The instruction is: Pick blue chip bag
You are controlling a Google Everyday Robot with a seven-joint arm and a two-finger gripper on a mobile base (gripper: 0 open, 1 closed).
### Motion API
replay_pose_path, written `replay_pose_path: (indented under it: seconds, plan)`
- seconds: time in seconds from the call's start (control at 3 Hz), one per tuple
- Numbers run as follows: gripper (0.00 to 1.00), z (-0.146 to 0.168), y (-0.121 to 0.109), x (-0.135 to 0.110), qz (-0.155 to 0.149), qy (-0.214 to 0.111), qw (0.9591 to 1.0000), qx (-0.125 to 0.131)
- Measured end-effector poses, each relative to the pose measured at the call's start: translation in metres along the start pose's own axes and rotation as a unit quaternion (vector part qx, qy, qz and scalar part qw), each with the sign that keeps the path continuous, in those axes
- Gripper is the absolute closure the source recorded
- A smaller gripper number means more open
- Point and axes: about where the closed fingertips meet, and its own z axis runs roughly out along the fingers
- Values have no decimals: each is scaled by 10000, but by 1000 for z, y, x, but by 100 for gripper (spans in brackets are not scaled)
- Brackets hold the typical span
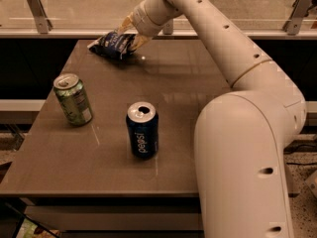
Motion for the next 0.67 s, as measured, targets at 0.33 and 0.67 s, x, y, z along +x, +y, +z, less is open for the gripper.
replay_pose_path:
  seconds: [0.33, 0.67]
  plan:
    - [81, 4, 1, -1, 0, -23, 10000, -20]
    - [100, 9, 2, -3, 0, -51, 10000, -44]
